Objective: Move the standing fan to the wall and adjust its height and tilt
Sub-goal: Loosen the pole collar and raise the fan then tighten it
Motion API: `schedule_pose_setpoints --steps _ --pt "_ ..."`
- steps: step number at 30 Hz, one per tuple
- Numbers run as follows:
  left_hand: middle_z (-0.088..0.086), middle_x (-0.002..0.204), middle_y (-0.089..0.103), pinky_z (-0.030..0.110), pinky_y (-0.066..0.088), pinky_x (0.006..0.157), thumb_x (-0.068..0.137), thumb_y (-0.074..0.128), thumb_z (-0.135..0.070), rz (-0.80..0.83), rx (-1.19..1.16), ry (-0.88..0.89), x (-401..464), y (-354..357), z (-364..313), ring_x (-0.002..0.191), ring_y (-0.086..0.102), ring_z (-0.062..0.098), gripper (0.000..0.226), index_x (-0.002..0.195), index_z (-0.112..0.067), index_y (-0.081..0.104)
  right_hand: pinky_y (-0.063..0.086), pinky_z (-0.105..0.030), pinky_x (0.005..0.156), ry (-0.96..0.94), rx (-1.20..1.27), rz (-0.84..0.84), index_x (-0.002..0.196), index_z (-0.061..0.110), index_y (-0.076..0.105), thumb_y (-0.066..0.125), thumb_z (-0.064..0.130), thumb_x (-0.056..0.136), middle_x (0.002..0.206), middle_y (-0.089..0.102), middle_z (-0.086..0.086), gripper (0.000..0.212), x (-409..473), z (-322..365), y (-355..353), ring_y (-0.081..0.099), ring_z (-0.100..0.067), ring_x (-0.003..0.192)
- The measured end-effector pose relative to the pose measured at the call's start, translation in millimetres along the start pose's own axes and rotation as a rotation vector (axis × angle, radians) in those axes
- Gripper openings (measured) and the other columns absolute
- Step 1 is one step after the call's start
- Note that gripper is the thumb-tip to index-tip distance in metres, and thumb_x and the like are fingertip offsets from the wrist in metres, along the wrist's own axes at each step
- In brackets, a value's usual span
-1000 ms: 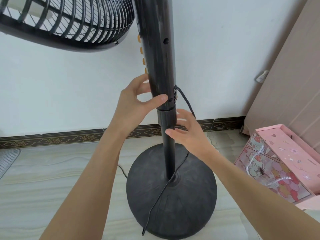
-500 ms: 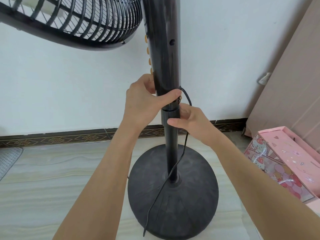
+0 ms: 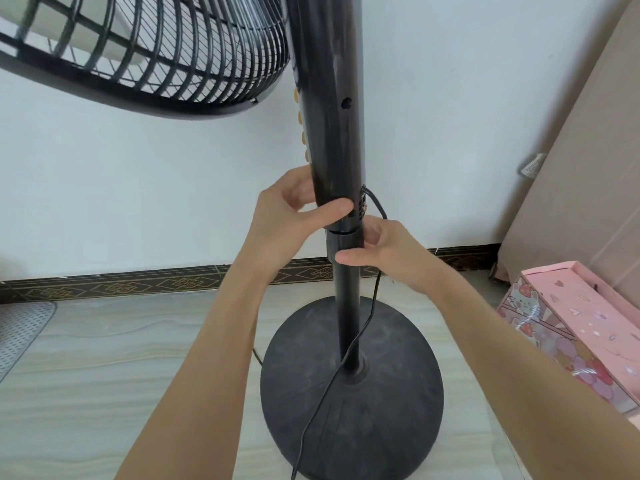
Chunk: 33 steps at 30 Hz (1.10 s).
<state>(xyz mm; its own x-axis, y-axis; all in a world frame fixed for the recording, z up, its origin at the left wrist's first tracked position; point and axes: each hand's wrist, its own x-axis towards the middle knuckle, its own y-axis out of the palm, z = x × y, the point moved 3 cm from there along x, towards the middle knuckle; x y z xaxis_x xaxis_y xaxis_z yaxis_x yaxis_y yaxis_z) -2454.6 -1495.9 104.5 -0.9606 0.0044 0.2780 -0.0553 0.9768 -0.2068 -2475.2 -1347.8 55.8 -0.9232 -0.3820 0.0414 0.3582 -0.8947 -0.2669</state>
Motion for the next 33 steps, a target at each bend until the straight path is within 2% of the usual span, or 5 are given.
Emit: schedule_pose_setpoints --steps 7,19,24,30,33 --pt "0.005 0.13 0.06 0.043 0.042 0.104 0.083 0.051 0.003 0.455 -0.114 -0.098 -7 -3 35 0.121 0.055 0.022 0.049 0.129 -0.016 0.052 0.034 -0.04 0.111 0.16 0.002 0.298 0.131 0.022 0.049 0.051 0.002 0.09 0.133 0.057 0.003 0.046 -9 -52 14 0.051 -0.012 0.124" --pt "-0.01 0.096 0.057 0.002 0.04 0.072 0.069 0.077 -0.011 -0.07 0.113 -0.101 -9 35 47 0.091 0.053 -0.001 0.046 0.102 -0.019 0.046 0.039 -0.038 0.106 0.135 -0.109 0.032 0.122 0.019 0.051 0.062 0.012 0.086 0.118 0.061 0.004 0.039 -4 -74 24 0.055 -0.016 0.116" --pt "-0.002 0.1 0.068 0.029 0.05 0.087 0.071 0.075 -0.004 0.066 0.018 -0.138 -4 26 43 0.096 0.063 0.012 0.041 0.106 -0.013 0.057 0.037 -0.038 0.107 0.132 -0.107 0.028 0.126 0.017 0.048 0.06 0.014 0.087 0.121 0.059 0.003 0.04 -4 -72 31 0.053 -0.017 0.119" --pt "-0.01 0.088 0.06 0.018 0.049 0.069 0.059 0.085 -0.026 -0.265 0.13 -0.094 -5 48 39 0.082 0.06 0.005 0.053 0.094 -0.028 0.045 0.037 -0.044 0.108 0.146 -0.113 0.021 0.124 0.015 0.05 0.061 0.014 0.086 0.126 0.061 -0.001 0.039 -3 -74 30 0.053 -0.019 0.119" --pt "-0.002 0.086 0.066 0.028 0.053 0.074 0.065 0.081 -0.023 -0.047 0.042 -0.161 0 44 42 0.079 0.064 0.012 0.04 0.096 -0.013 0.059 0.037 -0.041 0.107 0.145 -0.12 0.064 0.124 0.016 0.048 0.06 0.014 0.087 0.127 0.059 -0.001 0.039 -4 -72 29 0.052 -0.019 0.119"
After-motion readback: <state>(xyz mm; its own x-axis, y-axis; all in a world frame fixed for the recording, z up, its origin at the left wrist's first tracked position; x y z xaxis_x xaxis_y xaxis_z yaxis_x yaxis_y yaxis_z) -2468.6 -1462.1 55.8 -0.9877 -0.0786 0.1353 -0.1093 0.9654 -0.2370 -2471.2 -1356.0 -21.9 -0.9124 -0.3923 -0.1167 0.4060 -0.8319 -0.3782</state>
